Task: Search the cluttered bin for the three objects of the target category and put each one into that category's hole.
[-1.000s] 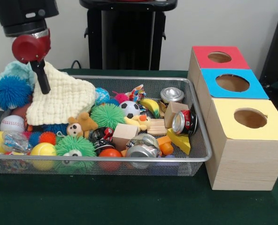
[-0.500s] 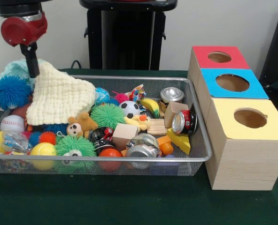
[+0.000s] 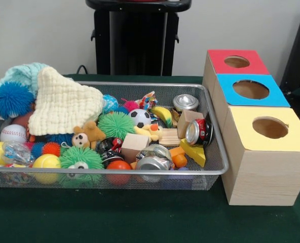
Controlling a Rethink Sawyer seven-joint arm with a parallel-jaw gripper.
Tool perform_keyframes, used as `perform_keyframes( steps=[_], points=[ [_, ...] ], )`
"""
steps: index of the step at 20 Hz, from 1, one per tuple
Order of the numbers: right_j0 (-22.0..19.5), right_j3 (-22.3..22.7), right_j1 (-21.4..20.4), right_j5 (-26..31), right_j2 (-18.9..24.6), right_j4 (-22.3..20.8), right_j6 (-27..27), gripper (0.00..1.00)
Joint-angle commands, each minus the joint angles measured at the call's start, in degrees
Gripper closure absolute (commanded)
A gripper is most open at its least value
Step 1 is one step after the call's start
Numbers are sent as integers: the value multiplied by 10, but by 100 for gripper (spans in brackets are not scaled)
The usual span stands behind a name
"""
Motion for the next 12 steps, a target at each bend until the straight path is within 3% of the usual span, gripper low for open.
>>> perform_keyframes(
  steps=[1,7,12],
  points=[
    [-52,-37,24,87,193,-117,-415,100],
    [-74,-2,17,61,241,-144,-469,100],
    [-66,36,3,43,247,-121,-442,100]
  ],
)
